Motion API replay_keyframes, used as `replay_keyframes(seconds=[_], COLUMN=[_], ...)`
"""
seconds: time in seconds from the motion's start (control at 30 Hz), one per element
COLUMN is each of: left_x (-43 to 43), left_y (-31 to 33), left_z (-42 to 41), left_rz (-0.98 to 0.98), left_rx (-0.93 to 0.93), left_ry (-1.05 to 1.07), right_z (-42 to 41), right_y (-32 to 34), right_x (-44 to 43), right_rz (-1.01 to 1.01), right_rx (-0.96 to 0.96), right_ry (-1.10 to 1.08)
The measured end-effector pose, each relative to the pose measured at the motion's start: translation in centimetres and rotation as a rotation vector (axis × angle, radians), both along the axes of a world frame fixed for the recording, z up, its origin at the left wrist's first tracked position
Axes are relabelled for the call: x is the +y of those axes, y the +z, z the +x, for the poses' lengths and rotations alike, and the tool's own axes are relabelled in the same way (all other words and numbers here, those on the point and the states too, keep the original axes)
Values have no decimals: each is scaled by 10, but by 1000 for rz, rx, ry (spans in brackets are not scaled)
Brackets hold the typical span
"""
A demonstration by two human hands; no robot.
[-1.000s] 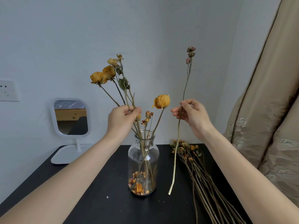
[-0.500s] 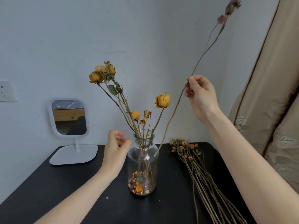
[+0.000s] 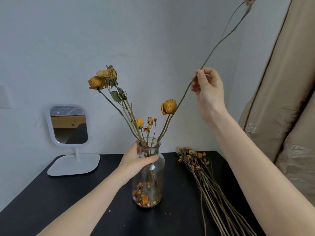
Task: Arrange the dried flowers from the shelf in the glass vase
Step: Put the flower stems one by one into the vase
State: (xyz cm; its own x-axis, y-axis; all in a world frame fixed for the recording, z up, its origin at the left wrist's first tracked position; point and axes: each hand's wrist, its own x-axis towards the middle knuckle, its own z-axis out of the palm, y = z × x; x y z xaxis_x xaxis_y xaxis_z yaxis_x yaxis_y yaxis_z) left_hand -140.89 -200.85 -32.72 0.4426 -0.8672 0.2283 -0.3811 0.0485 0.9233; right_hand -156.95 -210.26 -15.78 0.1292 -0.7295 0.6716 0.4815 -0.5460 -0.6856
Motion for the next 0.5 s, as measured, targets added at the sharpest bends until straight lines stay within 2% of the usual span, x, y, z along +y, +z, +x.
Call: replay_keyframes(seconds=[0.27, 0.5], left_x=[-2, -5], left_y=[-5, -6], left_z=[0, -3], left_rz=[-11, -24], left_rx=[8, 20], left_ry=[4, 37], right_z=[8, 8], right_y=[-45, -47], right_x=[6, 9], right_rz=[-49, -120], right_rx=[271, 361], right_ry=[-25, -77])
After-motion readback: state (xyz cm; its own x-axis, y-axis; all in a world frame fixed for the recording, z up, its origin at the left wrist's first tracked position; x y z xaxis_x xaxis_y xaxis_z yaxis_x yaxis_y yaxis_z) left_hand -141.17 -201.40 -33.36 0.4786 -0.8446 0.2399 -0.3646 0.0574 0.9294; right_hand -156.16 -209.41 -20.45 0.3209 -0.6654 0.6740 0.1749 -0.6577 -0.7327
